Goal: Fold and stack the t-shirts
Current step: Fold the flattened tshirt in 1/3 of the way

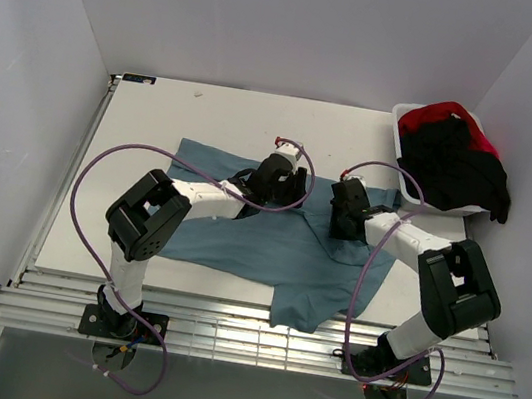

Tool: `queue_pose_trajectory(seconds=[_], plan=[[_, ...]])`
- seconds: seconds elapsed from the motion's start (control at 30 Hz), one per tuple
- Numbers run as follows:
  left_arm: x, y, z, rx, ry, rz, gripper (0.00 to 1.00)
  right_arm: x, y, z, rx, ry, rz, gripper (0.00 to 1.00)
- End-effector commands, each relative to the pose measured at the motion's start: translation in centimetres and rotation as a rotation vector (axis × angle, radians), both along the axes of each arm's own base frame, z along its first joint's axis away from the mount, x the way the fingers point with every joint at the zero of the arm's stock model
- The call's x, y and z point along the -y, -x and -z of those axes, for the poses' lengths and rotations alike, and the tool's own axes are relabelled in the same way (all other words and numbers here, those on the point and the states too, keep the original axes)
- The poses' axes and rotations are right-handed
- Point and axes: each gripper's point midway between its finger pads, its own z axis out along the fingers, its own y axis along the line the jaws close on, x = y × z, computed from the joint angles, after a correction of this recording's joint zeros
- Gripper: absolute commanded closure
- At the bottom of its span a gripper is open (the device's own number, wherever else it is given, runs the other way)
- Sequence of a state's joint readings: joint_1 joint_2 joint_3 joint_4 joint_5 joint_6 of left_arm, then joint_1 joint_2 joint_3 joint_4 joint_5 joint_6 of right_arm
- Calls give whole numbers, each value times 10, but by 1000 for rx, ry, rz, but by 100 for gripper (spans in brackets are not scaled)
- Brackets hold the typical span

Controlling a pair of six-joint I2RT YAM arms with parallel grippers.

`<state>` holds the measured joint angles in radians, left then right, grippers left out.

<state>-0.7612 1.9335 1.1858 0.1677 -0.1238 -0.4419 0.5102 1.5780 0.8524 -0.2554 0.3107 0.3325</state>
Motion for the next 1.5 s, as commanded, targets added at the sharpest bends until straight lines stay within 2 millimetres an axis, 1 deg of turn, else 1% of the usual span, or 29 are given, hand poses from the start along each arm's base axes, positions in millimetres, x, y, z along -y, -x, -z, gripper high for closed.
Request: queue_pose_trajectory(seconds=[0.0, 0.07, 0.1, 0.23, 0.4, 0.5, 0.6, 0.63, 0.7, 0.77, 0.83, 0.93, 1.0, 1.07, 1.1, 1.23, 1.47], plan=[[0, -2, -40, 76, 49, -6, 33, -1, -3, 6, 5, -9, 4, 68], [-1, -2, -40, 78, 47, -6, 33, 0, -2, 8, 2, -5, 6, 74], [-2, -2, -39, 76, 45, -8, 33, 1, -3, 7, 4, -3, 5, 81], [-3, -2, -42, 82, 44, -11, 33, 2, -2, 7, 6, 6, 6, 89], [-4, -2, -45, 90, 44, -11, 33, -5, 2, -3, 14, -42, -16, 92], [-3, -2, -46, 90, 49, -12, 33, -13, 7, -27, 55, -84, -44, 92], [-1, -2, -46, 85, 58, -10, 34, -21, 20, -34, 43, -113, -87, 92], [0, -1, -45, 82, 60, -7, 33, -23, 23, -40, 55, -129, -98, 92], [0, -1, -45, 78, 66, -9, 34, -29, 34, -43, 46, -154, -131, 92], [1, 0, -44, 73, 70, -5, 33, -35, 44, -42, 27, -170, -164, 92], [1, 0, -43, 71, 67, -3, 34, -37, 52, -36, -4, -173, -187, 92], [2, 0, -45, 73, 71, -2, 33, -39, 63, -20, -64, -160, -219, 92], [2, 0, -47, 76, 72, -3, 33, -44, 71, -12, -105, -170, -245, 92], [0, 0, -48, 82, 69, -6, 33, -52, 78, -8, -130, -178, -283, 92], [-1, -1, -49, 85, 66, -8, 33, -52, 81, -4, -146, -168, -286, 92], [-3, 0, -50, 93, 59, -11, 34, -62, 90, -3, -165, -163, -325, 92], [-2, 0, -49, 87, 61, -7, 33, -75, 101, -11, -175, -178, -377, 92]])
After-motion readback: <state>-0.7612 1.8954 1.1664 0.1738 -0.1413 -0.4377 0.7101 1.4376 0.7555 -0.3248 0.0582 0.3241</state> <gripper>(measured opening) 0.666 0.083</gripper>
